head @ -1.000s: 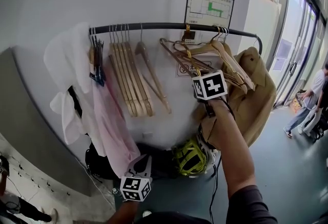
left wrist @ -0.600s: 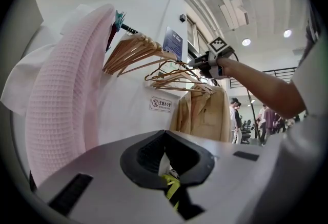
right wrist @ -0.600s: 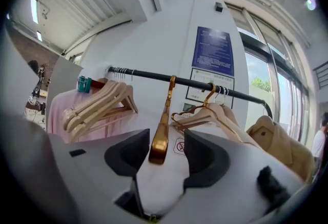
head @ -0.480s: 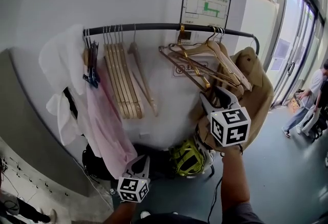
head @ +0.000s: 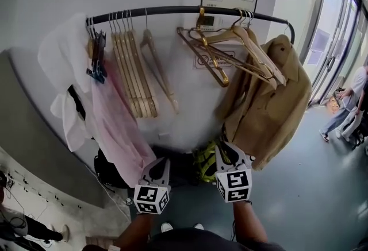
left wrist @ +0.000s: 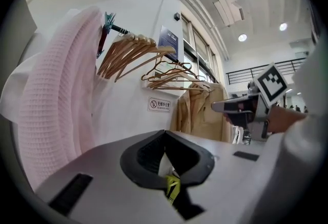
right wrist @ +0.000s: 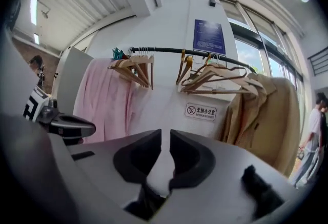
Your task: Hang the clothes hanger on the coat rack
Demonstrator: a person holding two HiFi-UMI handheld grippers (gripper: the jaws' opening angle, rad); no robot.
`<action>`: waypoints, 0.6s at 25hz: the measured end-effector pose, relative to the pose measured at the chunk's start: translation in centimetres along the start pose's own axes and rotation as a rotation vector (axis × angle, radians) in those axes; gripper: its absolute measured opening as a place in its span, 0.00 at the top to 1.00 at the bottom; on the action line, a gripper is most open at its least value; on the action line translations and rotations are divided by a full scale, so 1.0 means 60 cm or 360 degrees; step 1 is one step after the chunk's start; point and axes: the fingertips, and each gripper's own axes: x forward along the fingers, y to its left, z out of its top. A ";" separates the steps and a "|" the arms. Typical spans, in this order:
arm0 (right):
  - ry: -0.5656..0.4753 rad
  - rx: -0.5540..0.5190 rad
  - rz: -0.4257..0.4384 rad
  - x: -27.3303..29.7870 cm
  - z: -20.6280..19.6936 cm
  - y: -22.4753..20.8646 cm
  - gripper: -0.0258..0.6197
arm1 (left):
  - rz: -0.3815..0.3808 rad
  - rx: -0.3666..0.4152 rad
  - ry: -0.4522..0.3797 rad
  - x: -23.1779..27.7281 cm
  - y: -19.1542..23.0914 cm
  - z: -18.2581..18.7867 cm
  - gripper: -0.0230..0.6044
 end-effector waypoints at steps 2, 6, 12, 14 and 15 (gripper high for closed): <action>0.0013 0.0029 -0.0015 -0.003 -0.031 0.015 0.91 | -0.0001 0.0007 0.0006 -0.001 0.001 0.001 0.95; 0.0011 0.0113 0.0009 -0.010 -0.076 0.043 0.94 | 0.0000 0.0016 0.0004 -0.004 -0.002 0.001 0.95; 0.0063 0.0193 0.0051 -0.020 -0.112 0.071 0.94 | -0.0028 0.0036 0.0022 -0.003 -0.021 -0.013 0.95; 0.0067 0.0184 0.0054 -0.024 -0.113 0.075 0.94 | -0.0031 0.0034 0.0030 -0.005 -0.025 -0.017 0.95; 0.0064 0.0181 0.0055 -0.025 -0.111 0.076 0.94 | -0.0031 0.0034 0.0030 -0.005 -0.026 -0.018 0.95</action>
